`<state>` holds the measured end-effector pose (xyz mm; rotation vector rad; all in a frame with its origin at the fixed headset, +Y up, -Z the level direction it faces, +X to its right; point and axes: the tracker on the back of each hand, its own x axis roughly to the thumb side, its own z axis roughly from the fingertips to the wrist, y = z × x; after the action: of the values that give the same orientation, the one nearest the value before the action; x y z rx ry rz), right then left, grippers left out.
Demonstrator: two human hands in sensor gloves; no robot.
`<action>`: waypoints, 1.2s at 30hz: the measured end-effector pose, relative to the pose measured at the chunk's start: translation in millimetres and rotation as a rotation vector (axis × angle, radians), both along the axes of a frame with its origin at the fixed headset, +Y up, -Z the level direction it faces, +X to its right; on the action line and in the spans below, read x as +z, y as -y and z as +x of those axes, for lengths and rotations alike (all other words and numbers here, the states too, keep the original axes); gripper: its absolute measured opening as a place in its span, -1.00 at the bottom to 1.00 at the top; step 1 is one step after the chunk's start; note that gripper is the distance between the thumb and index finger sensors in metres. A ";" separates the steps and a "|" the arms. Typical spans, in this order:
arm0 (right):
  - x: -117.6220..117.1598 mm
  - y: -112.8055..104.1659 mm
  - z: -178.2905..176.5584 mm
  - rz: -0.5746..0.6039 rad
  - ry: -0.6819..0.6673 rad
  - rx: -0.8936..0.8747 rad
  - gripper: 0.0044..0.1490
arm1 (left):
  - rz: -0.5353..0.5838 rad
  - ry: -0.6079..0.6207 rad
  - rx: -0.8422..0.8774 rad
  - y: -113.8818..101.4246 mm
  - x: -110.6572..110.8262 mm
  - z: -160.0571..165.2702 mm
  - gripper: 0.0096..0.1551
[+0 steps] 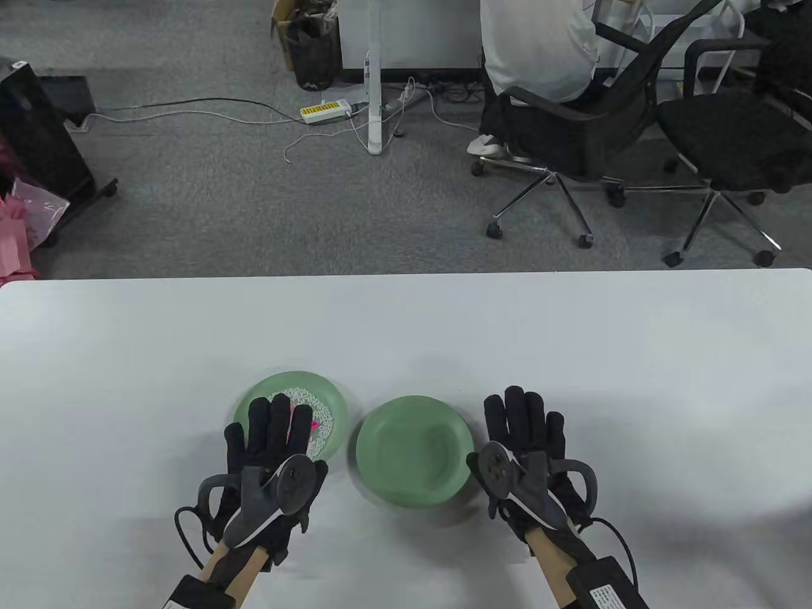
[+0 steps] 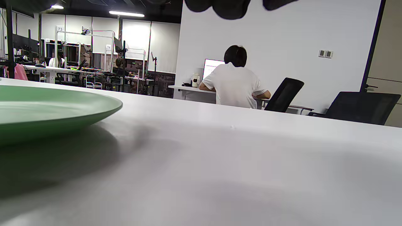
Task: Pick gummy candy with hand pinch into plate
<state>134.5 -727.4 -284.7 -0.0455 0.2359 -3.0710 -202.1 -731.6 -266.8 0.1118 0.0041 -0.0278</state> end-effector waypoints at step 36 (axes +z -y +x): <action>-1.8 2.2 -0.3 -0.034 0.017 0.000 0.16 | -0.229 -0.573 0.298 16.1 -28.7 -93.6 -0.07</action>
<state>134.3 -729.7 -286.4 -0.0216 0.1824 -3.0741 -295.7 -747.7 -295.5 -0.1299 0.5879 0.2375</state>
